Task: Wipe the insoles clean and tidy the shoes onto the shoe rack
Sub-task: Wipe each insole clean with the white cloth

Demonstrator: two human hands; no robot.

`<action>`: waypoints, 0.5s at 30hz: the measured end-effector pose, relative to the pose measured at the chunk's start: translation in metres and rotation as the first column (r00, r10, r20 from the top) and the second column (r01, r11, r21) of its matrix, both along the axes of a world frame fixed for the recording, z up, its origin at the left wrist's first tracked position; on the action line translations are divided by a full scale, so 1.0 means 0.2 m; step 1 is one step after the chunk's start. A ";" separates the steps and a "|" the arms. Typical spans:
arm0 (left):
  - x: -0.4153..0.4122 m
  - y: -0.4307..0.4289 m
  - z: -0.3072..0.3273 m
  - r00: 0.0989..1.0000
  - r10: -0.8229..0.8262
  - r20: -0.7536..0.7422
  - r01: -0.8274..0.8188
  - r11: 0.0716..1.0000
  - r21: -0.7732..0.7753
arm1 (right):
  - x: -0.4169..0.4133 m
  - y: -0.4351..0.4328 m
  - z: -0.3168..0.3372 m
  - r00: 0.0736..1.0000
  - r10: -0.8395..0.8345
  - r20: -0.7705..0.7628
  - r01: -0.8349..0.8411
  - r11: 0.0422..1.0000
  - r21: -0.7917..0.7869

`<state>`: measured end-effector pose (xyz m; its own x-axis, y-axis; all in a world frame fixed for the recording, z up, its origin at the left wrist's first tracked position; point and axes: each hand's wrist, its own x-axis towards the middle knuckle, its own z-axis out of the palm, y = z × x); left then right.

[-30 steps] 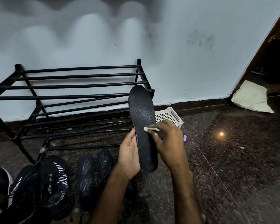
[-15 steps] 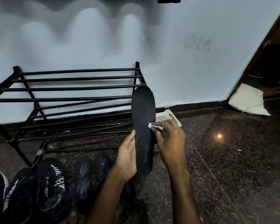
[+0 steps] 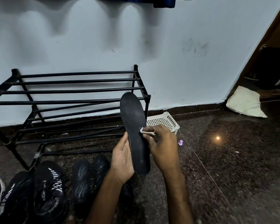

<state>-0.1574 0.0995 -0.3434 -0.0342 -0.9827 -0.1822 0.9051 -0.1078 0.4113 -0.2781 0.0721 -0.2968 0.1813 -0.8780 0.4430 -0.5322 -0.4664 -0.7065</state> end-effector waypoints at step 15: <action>0.01 0.02 -0.01 0.996 -0.051 0.070 0.048 0.998 0.041 | -0.01 -0.04 -0.02 0.997 0.035 -0.072 -0.040 0.997 -0.070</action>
<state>-0.1548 0.1036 -0.3456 -0.0687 -0.9722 -0.2238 0.8671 -0.1691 0.4685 -0.2798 0.0638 -0.3014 0.2468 -0.8366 0.4890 -0.5610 -0.5348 -0.6319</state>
